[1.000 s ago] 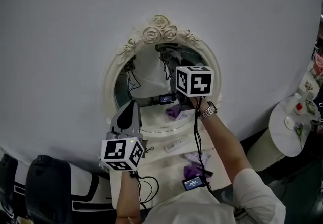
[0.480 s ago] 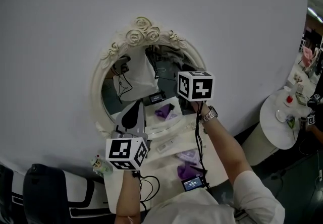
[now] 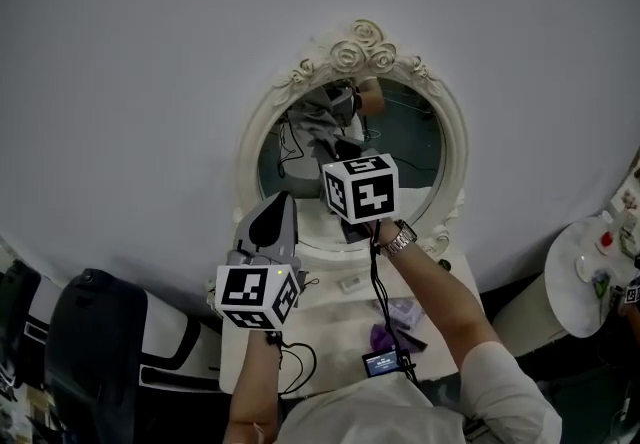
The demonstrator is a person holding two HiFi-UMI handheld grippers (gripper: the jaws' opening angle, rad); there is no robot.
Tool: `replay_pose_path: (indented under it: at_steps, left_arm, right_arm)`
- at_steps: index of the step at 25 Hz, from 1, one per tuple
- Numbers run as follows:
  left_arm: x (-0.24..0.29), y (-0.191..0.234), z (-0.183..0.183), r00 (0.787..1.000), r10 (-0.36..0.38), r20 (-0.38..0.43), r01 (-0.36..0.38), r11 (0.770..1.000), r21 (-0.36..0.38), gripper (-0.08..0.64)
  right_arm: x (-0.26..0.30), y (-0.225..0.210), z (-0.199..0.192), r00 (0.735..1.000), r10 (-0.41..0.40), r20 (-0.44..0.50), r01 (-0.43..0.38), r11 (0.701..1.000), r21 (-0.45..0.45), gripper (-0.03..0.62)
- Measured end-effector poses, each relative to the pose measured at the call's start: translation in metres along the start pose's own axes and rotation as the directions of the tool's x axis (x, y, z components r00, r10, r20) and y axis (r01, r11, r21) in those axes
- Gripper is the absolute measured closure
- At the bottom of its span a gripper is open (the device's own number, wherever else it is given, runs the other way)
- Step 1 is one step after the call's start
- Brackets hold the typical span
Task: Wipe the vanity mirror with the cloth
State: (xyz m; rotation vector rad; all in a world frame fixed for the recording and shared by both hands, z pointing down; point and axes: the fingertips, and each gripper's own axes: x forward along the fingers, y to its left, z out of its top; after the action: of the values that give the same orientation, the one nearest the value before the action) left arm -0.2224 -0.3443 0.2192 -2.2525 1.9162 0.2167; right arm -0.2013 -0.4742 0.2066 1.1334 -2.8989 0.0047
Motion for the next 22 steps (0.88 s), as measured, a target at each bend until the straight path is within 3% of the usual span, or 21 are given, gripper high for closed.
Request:
replay_pose_path:
  at_steps: [6,13,18,22]
  left_arm:
    - [-0.026,0.029,0.007,0.996,0.089,0.001,-0.089,0.996,0.017,0.56]
    - [-0.039,0.044,0.004,0.992,0.125,0.0,-0.125,0.992,0.012,0.561]
    - [-0.019,0.027,-0.003,0.998,0.06,-0.007,-0.06,0.998,0.004,0.56]
    - [0.007,-0.004,-0.015,0.999,-0.034,-0.02,0.033,0.999,-0.024,0.56]
  right_arm:
    - [0.033,0.043,-0.006,0.996,0.085,-0.025,-0.084,0.996,0.022,0.526]
    - [0.044,0.028,-0.016,0.998,0.043,-0.037,-0.041,0.998,0.049,0.526]
    - [0.028,-0.018,-0.018,0.999,-0.032,-0.038,0.036,0.995,0.089,0.526]
    - [-0.001,-0.073,-0.023,0.987,-0.151,-0.046,0.154,0.984,0.088,0.526]
